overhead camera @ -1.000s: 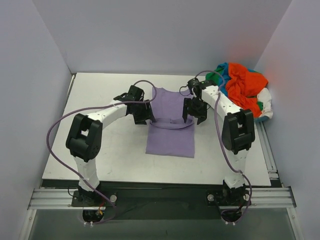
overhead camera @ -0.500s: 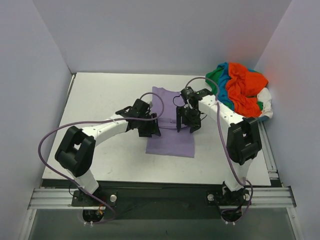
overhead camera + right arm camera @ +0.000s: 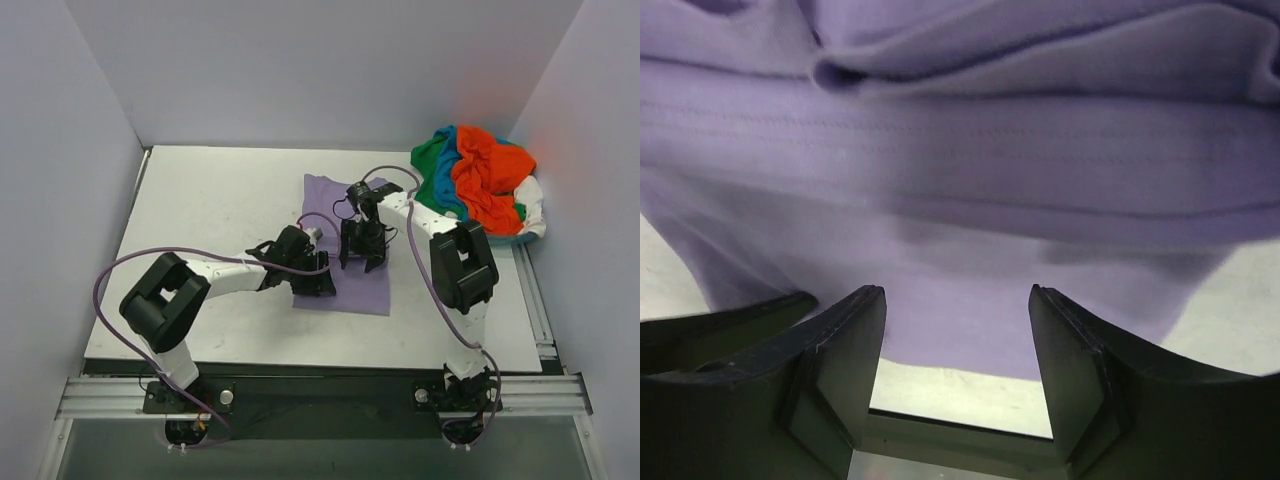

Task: Fold and stack the t-shirts
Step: Fold the folded rectangular tshirt in 1/3 of the way

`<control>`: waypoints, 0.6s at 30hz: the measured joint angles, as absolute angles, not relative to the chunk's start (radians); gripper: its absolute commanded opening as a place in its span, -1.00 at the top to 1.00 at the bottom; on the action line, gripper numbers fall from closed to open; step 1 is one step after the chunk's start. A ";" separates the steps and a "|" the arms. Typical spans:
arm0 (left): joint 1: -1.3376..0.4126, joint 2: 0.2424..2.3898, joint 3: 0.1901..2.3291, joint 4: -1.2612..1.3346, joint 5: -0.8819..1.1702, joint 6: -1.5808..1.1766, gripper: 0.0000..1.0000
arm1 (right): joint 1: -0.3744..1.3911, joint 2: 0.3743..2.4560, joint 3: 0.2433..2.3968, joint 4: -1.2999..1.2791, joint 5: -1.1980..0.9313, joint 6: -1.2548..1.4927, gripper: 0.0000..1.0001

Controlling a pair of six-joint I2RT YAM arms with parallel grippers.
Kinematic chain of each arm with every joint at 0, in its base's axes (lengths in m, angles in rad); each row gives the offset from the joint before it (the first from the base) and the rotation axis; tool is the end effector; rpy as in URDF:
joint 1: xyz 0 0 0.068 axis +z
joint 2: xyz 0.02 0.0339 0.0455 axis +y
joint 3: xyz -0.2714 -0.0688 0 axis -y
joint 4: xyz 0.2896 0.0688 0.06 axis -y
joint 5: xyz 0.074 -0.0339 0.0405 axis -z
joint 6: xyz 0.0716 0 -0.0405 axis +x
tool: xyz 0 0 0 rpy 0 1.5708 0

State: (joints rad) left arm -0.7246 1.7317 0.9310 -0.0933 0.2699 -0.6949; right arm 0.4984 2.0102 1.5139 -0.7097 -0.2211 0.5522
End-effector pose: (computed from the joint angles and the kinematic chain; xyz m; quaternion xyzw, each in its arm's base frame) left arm 0.2852 -0.2779 0.1038 0.0585 0.9339 -0.3106 0.1668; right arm 0.4053 0.2385 0.1396 0.0063 0.9776 0.1843 0.1016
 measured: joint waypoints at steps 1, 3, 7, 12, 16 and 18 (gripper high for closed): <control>-0.725 1.735 0.922 -0.067 0.283 -0.697 -0.27 | 0.498 2.023 1.523 -0.707 -0.221 0.556 -0.19; -0.731 1.740 0.910 -0.017 0.289 -0.698 -0.27 | 0.498 2.044 1.549 -0.706 -0.220 0.564 -0.19; -0.743 1.749 0.892 0.046 0.303 -0.701 -0.27 | 0.491 2.085 1.606 -0.694 -0.213 0.583 -0.19; -0.752 1.742 0.858 0.104 0.303 -0.702 -0.27 | 0.476 2.135 1.674 -0.694 -0.186 0.599 -0.18; -0.758 1.729 0.834 0.128 0.302 -0.699 -0.28 | 0.456 2.191 1.739 -0.695 -0.167 0.605 -0.18; -0.762 1.719 0.824 0.128 0.300 -0.694 -0.28 | 0.450 2.217 1.768 -0.696 -0.162 0.608 -0.18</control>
